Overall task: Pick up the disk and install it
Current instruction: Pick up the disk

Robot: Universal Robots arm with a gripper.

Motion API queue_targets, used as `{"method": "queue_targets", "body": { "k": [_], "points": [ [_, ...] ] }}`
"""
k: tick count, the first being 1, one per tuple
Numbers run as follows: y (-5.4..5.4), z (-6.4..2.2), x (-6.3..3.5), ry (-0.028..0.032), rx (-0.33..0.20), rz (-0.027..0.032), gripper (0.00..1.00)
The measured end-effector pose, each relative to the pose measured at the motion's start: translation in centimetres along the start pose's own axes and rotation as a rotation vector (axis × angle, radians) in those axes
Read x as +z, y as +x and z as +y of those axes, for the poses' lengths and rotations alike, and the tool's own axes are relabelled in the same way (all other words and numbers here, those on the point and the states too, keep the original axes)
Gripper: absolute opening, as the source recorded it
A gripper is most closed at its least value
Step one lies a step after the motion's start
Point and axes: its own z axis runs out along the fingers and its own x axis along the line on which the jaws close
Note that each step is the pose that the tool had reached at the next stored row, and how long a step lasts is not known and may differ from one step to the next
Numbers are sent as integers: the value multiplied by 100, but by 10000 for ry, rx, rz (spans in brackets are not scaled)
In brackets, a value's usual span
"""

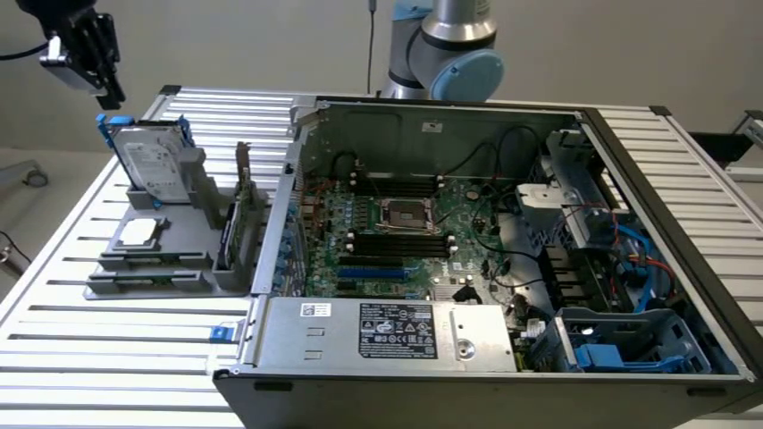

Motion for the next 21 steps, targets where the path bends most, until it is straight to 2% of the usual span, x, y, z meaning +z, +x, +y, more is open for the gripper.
{"method": "queue_targets", "body": {
  "k": [1,2,3,4,6,9,21],
  "points": [
    [0,0,4,-7,0,-1,30],
    [0,1,7,-21,1,-3,30],
    [0,1,10,-41,0,-4,36],
    [1,1,14,-68,1,-6,36],
    [4,1,28,-115,1,-11,48],
    [15,2,74,-152,1,-14,48],
    [40,6,281,-199,3,-18,48]
  ]
}}
